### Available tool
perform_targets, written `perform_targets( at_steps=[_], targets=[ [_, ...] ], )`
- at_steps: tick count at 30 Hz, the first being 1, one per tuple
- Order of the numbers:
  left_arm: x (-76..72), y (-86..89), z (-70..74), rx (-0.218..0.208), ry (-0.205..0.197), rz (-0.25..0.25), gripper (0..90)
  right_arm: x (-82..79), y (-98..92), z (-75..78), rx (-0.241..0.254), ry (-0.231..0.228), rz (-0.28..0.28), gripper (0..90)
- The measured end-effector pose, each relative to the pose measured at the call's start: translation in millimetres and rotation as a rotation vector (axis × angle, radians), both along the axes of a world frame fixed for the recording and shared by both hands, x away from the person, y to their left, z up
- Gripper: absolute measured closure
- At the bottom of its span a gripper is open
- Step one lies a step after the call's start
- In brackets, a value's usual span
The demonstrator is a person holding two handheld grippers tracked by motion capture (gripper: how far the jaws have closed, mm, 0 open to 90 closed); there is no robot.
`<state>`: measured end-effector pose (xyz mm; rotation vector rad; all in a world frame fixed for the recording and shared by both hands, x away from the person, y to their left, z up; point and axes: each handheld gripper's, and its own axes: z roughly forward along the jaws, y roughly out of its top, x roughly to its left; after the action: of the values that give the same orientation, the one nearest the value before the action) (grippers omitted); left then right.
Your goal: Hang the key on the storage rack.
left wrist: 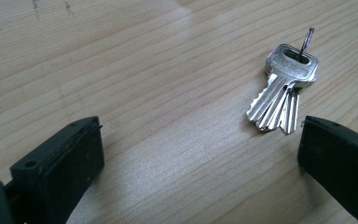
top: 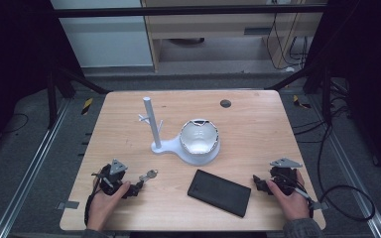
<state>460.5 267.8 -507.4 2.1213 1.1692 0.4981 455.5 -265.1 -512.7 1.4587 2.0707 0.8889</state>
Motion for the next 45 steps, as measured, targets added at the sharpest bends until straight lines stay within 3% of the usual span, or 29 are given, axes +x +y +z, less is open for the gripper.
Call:
perform_targets(
  at_steps=[5, 12, 29, 35, 39, 41, 43, 44, 45],
  targets=[
    [-3.9, 0.5, 4.0, -0.012, 0.013, -0.011, 4.7, 0.5, -0.2, -0.4, -0.005, -0.002, 0.005, 0.8],
    [-8.2, 1.7, 9.1, -0.02, -0.033, -0.028, 4.4, -1.1, 0.7, -0.2, -0.003, 0.002, 0.005, 0.8],
    [-12.6, -7.3, 12.6, -0.034, -0.015, -0.082, 5.0, -1.8, 0.8, -0.5, -0.007, -0.002, 0.011, 0.8],
    [-20.8, -17.3, 23.5, -0.053, -0.053, -0.134, 7.1, -1.9, 0.8, -0.5, -0.007, -0.002, 0.01, 0.7],
    [-21.0, -28.2, 36.3, -0.017, -0.066, -0.154, 7.9, -1.9, 0.8, -0.6, -0.006, -0.001, 0.011, 0.7],
    [-18.5, -35.6, 41.5, 0.004, -0.043, -0.176, 8.0, -1.9, 0.8, -0.6, -0.007, -0.001, 0.01, 0.7],
    [-11.1, -49.3, 47.2, 0.092, 0.017, -0.22, 8.1, -1.9, 0.7, -0.6, -0.007, -0.002, 0.011, 0.7],
    [-11.1, -49.3, 47.2, 0.092, 0.017, -0.22, 8.1, -1.9, 0.8, -0.6, -0.007, -0.002, 0.011, 0.7],
    [-4.4, -56.5, 50.7, 0.096, 0.068, -0.24, 8.2, -1.9, 0.8, -0.5, -0.007, -0.001, 0.011, 0.7]
  ],
)
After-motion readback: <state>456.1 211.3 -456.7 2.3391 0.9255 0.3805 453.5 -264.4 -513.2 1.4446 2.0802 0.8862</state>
